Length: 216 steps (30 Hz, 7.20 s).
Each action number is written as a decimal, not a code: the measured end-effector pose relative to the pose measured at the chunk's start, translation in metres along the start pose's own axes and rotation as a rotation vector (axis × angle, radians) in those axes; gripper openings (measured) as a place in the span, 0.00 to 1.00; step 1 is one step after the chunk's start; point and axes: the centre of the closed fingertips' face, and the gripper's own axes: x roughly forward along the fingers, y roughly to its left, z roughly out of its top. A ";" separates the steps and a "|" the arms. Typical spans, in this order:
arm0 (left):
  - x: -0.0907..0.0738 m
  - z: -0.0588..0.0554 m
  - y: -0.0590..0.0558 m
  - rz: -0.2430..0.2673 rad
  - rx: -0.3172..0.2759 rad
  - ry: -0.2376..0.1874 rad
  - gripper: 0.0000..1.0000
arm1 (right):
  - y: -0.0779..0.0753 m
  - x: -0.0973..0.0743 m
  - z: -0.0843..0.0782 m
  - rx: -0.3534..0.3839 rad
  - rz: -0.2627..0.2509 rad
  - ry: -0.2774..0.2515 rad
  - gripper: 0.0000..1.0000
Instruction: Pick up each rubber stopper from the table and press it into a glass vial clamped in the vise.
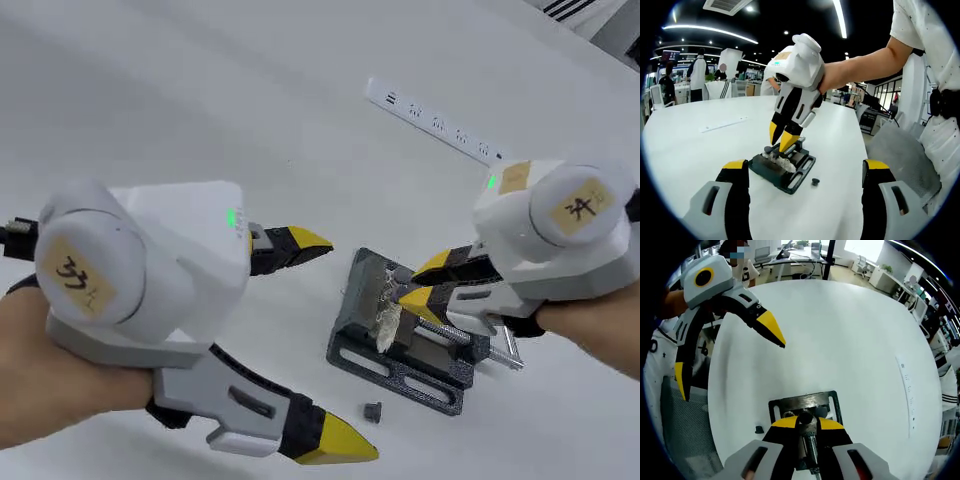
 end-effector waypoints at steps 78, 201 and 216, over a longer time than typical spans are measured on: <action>0.000 0.000 0.002 0.001 -0.019 -0.019 0.90 | 0.004 0.019 0.000 -0.010 0.097 0.088 0.00; 0.003 -0.014 -0.019 -0.037 0.168 0.261 0.70 | 0.030 -0.066 -0.069 0.231 -0.065 -0.433 0.62; 0.025 -0.044 -0.027 -0.093 0.240 0.402 0.52 | 0.048 -0.079 -0.103 0.239 -0.085 -0.529 0.81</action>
